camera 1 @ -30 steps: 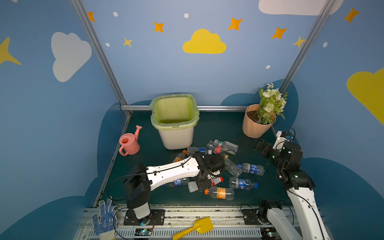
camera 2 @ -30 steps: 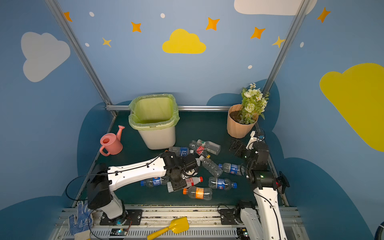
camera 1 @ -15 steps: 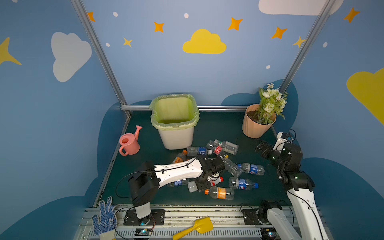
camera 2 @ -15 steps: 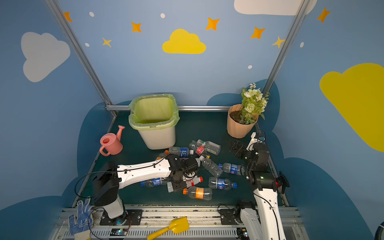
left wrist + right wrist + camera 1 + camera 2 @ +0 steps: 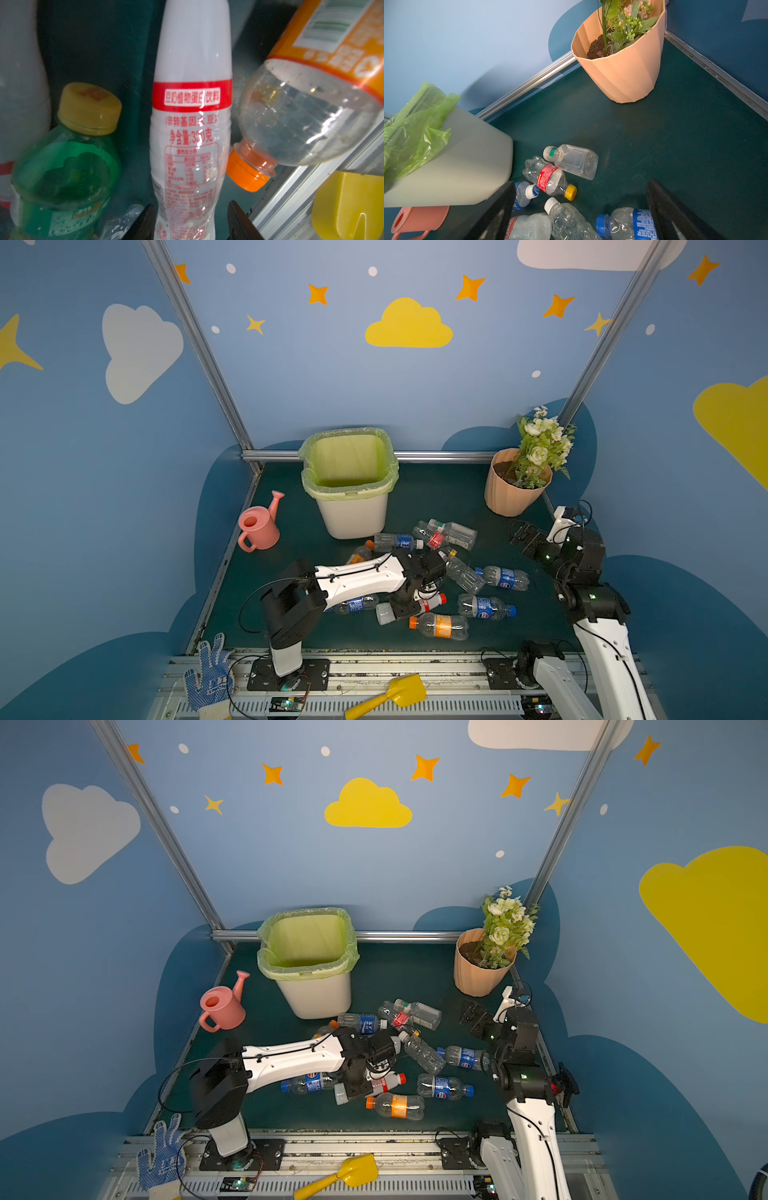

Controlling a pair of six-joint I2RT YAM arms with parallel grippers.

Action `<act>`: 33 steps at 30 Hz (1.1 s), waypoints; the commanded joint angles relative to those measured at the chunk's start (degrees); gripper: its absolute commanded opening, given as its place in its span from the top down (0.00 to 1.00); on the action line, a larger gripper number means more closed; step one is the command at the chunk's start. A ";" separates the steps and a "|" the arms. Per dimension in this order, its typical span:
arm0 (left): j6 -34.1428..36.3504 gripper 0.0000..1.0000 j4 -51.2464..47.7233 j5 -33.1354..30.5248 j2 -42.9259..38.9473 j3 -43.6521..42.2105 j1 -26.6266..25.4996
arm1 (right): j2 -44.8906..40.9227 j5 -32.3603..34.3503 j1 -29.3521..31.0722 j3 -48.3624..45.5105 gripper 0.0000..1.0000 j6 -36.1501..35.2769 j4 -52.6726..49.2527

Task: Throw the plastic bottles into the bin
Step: 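Lower the left gripper onto the white red-labelled soy-milk bottle and grasp it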

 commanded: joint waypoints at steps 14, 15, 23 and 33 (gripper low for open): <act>2.84 0.45 1.41 1.14 2.97 -1.35 0.43 | -1.79 -0.44 -0.41 -1.35 0.03 0.97 -1.07; 2.88 0.45 1.50 1.14 3.14 -1.35 0.43 | -1.87 -0.51 -0.44 -1.38 0.03 0.92 -1.03; 2.92 0.42 1.75 1.32 4.47 -1.09 0.48 | -2.09 -0.96 -0.60 -1.73 0.03 1.10 -0.99; 2.66 0.54 1.72 1.32 4.49 -0.69 0.43 | -2.30 -1.26 -0.83 -2.16 0.03 1.35 -0.89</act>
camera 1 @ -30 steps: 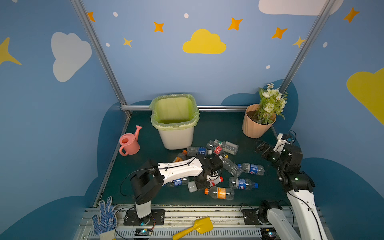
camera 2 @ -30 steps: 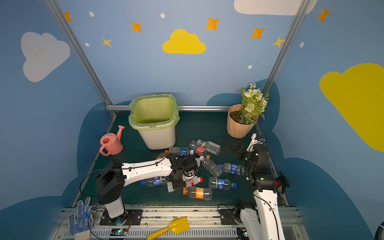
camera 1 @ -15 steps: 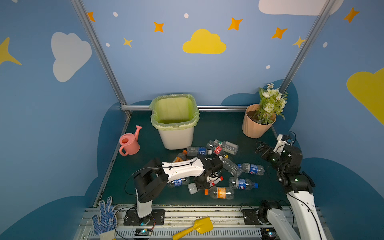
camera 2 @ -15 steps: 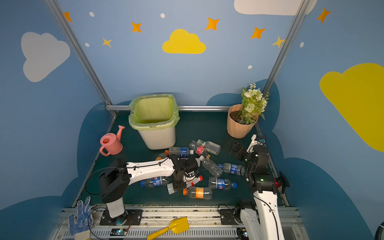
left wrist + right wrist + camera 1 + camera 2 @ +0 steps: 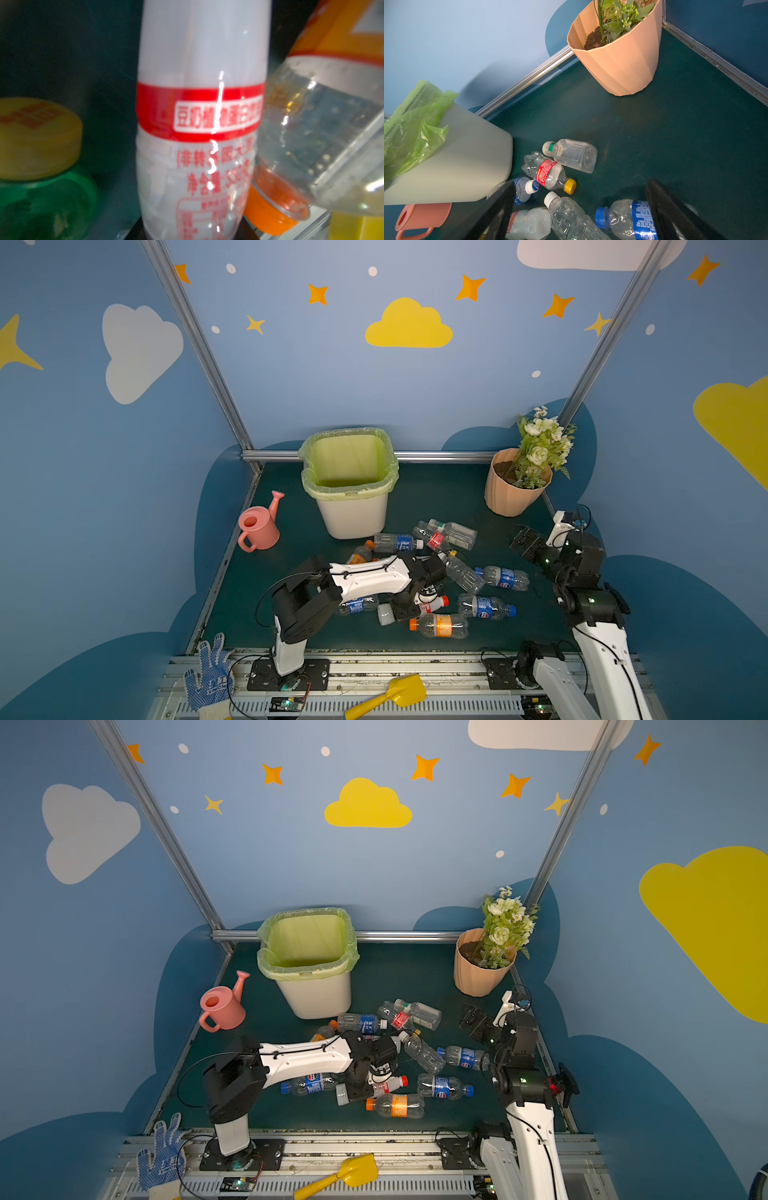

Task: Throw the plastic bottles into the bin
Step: 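Lower the left gripper onto the white red-labelled soy-milk bottle and grasp it, then lift the soy-milk bottle with the left gripper and release it into the bin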

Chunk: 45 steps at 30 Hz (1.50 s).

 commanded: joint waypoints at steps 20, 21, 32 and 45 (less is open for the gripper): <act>-3.41 0.56 -3.55 -3.22 -9.38 5.16 0.10 | -0.91 -0.74 -0.99 -0.59 0.03 0.69 0.44; -3.58 0.56 -3.96 -3.88 -10.01 5.84 0.21 | -0.76 -0.73 -1.02 -0.63 0.03 0.71 0.59; -8.27 0.56 3.21 -12.25 -25.81 10.71 3.63 | 1.20 -2.20 -1.03 -0.54 0.03 1.62 2.95; 2.36 0.56 39.64 -26.09 -41.09 14.43 9.10 | 4.24 -4.99 -1.10 0.72 0.03 4.05 6.09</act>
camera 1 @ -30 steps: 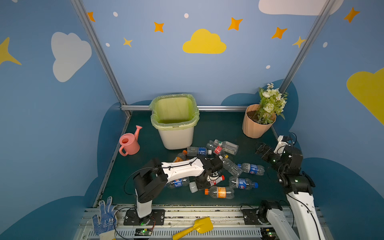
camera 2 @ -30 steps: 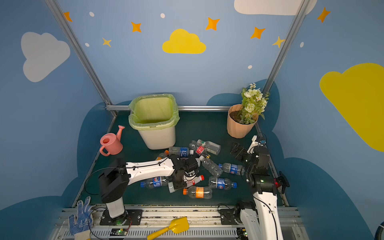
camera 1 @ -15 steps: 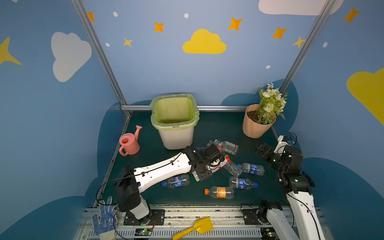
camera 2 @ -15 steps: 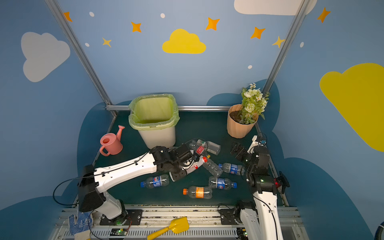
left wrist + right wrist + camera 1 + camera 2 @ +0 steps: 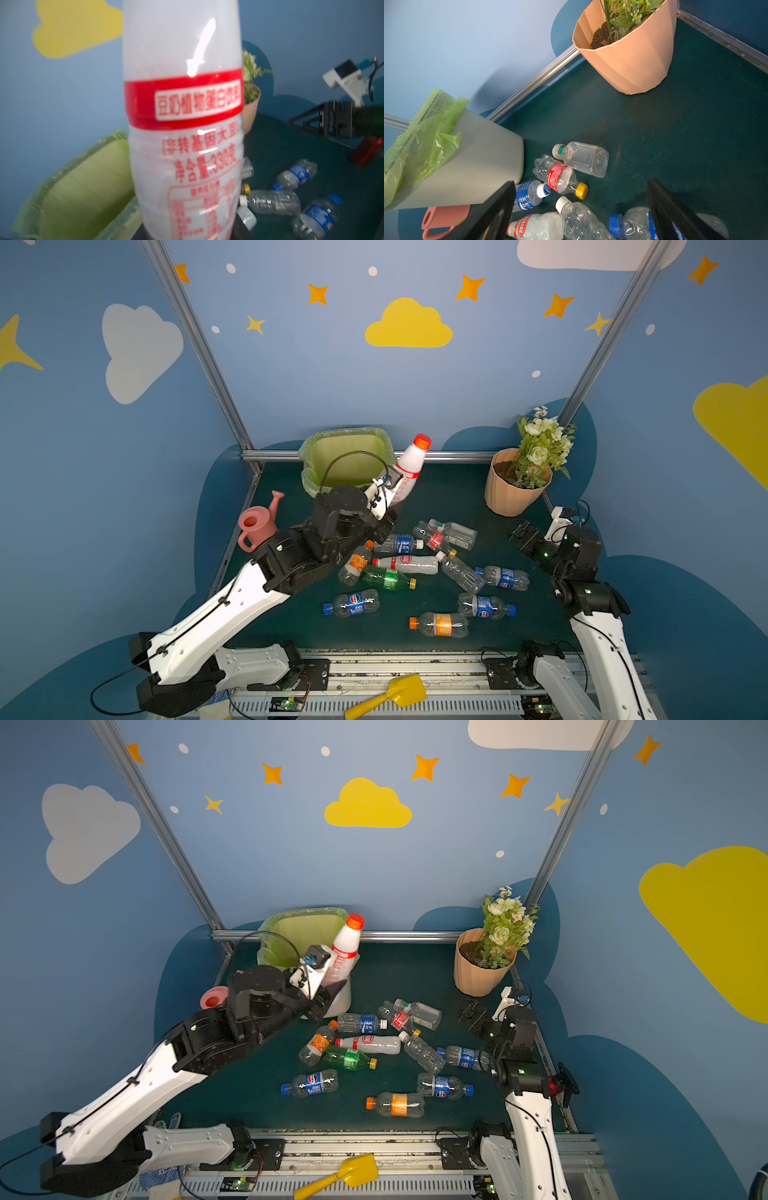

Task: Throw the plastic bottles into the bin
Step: 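Lift the soy-milk bottle with the left gripper and release it into the bin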

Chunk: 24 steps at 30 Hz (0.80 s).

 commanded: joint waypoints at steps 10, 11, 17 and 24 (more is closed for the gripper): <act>-6.45 0.53 17.17 4.46 7.75 7.85 18.62 | -1.17 -0.64 -0.16 1.32 0.03 0.47 0.14; -9.99 0.51 14.41 6.74 9.59 7.68 21.46 | -1.27 -0.72 -0.14 1.32 0.03 0.49 0.01; -13.95 0.18 6.37 10.12 16.14 6.67 25.86 | -2.60 2.23 -0.27 3.32 0.03 -2.55 -3.03; -8.70 0.00 18.06 8.90 7.84 3.07 25.77 | -2.17 4.27 -0.99 4.20 0.03 -4.02 -5.36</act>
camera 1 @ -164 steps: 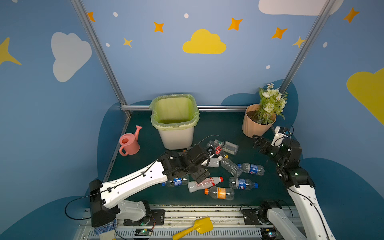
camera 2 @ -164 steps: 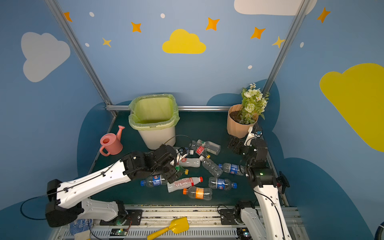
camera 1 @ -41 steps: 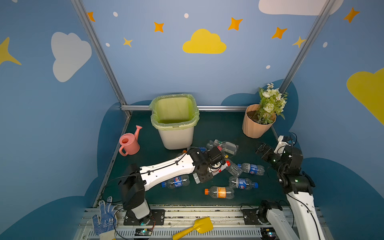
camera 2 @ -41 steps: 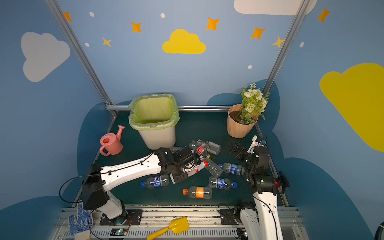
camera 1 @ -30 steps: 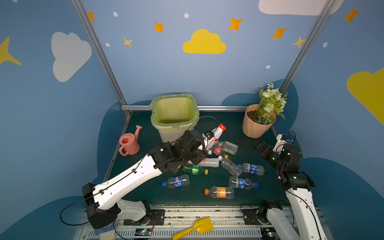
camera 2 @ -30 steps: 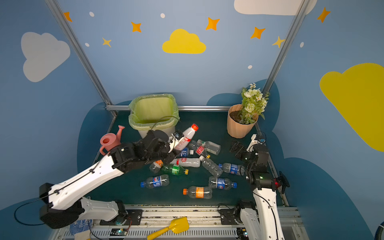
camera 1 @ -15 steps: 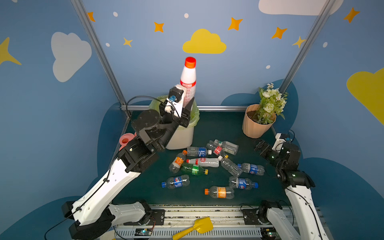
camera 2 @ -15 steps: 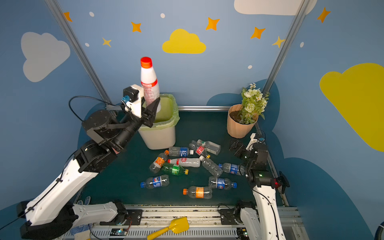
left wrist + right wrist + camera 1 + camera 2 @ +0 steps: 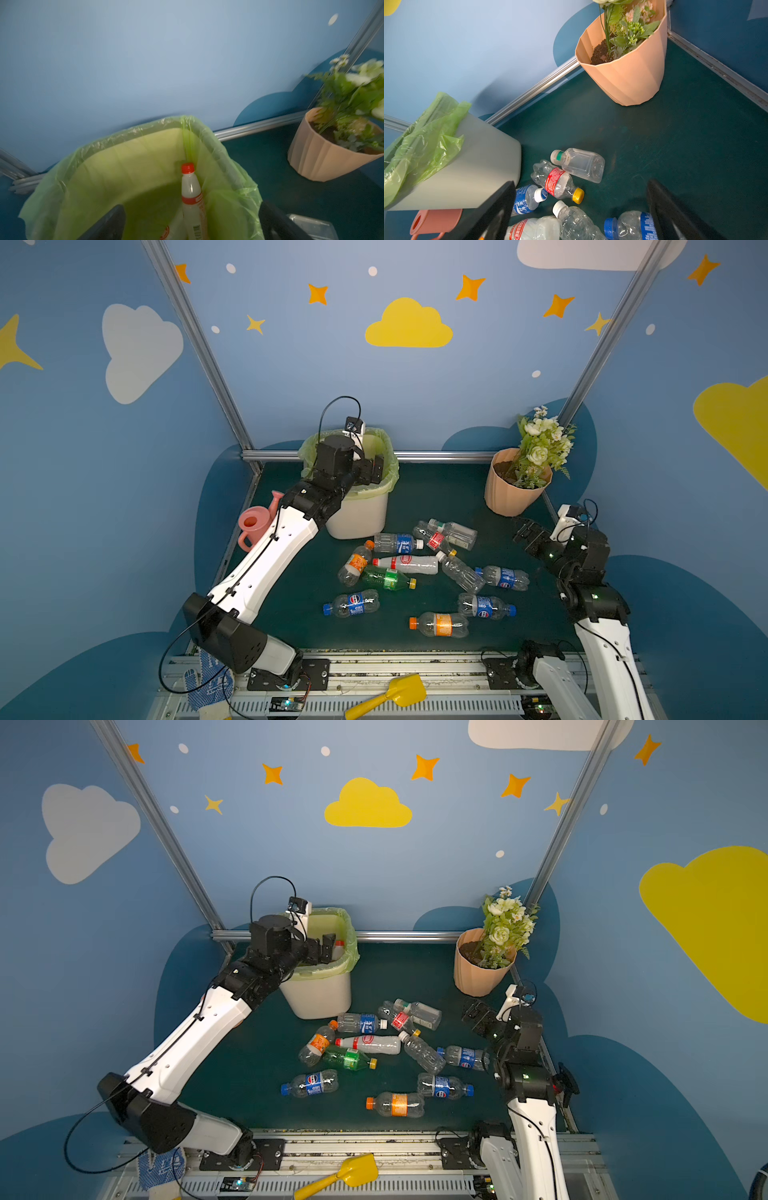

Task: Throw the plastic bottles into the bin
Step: 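Lift the soy-milk bottle with the left gripper and release it into the bin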

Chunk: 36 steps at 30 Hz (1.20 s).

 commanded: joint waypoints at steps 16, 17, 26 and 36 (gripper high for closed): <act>-1.79 0.00 11.14 -2.38 -22.70 -15.96 -0.07 | 6.84 4.62 -1.40 3.06 0.03 6.41 -16.92; -1.88 0.00 10.06 -2.02 -22.91 -16.61 -0.22 | 7.12 4.73 -1.33 2.80 0.03 7.42 -17.63; -2.10 0.00 8.19 0.26 -26.08 -22.66 -0.22 | 8.29 6.65 -1.34 0.77 0.03 14.89 -26.33; 5.45 0.00 7.45 -2.69 -22.40 -17.84 -0.14 | 16.04 2.37 -1.34 0.15 0.05 23.85 -27.20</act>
